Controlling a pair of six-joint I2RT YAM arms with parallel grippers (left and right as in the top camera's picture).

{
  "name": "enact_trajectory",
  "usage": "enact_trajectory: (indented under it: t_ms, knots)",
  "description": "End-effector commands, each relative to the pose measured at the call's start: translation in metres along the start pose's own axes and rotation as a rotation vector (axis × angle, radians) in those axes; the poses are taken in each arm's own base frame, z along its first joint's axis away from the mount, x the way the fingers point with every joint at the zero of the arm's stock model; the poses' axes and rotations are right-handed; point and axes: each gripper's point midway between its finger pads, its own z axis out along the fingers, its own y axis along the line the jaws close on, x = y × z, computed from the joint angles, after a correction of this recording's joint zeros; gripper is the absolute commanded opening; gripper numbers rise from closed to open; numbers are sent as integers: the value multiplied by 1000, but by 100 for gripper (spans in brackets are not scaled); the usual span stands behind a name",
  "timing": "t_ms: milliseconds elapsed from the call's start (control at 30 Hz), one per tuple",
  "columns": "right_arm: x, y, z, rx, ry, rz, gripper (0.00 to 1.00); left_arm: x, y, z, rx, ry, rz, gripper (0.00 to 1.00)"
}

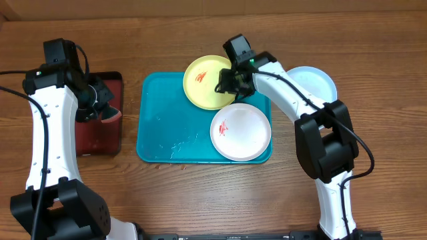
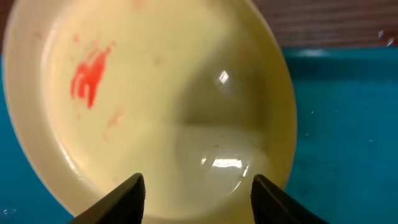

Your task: Clean dirty plates on tray and stack at the side

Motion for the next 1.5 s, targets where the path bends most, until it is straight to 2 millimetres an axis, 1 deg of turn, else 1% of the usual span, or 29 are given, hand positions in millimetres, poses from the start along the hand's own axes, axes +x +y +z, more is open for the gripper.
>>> enact_trajectory:
  t_ms: [0, 67, 200, 300, 400, 467, 567, 700, 867, 900, 933, 967, 1000, 1033, 1133, 1300, 1367, 1400, 1467]
  knots:
    - [-37, -1, -48, 48, -140, 41, 55, 3, -4, 0, 11, 6, 29, 4]
    - [-36, -16, -49, 102, -141, 119, 53, 4, -4, 0, 11, 7, 29, 4]
    - [-18, -37, -29, 149, -89, 225, 52, 4, -4, 0, 11, 7, 29, 4]
    - [-5, -45, -10, 160, -54, 300, 47, 4, -4, 0, 11, 7, 28, 4]
    - [3, -36, 6, 110, -14, 299, 45, 4, -4, 0, 12, 7, 28, 4]
    - [4, -33, 10, 102, -9, 294, 45, 4, -4, 0, 12, 7, 28, 4]
    - [3, -28, 12, 92, -17, 287, 45, 4, -4, 0, 12, 7, 28, 4]
    - [10, -28, 15, 109, -4, 280, 43, 4, -4, 0, 11, 7, 28, 4]
    - [19, -31, 30, 127, 28, 291, 43, 4, -4, 0, 13, 8, 28, 5]
    - [20, -32, 32, 130, 32, 291, 40, 4, -5, 0, 15, 9, 28, 4]
    - [20, -32, 33, 127, 34, 290, 34, 4, -5, 0, 19, 11, 28, 4]
    - [21, -32, 34, 127, 35, 290, 23, 4, -6, 0, 22, 12, 28, 4]
    - [20, -31, 34, 127, 35, 286, 16, 4, -6, 0, 22, 12, 28, 4]
    - [20, -29, 34, 116, 36, 274, 11, 4, -6, 0, 22, 12, 28, 4]
    - [16, -11, 33, 26, 50, 175, 5, 5, -7, 0, 28, 14, 29, 4]
    - [10, 9, 26, -70, 57, 36, 4, 5, -7, 0, 28, 15, 29, 4]
    - [14, 25, 22, -145, 79, -70, 4, 5, -7, 0, 28, 15, 29, 4]
    - [19, 34, 20, -186, 96, -131, 4, 5, -7, 0, 29, 15, 29, 4]
    - [31, 43, 20, -214, 123, -203, 4, 6, -9, 0, 34, 18, 36, 4]
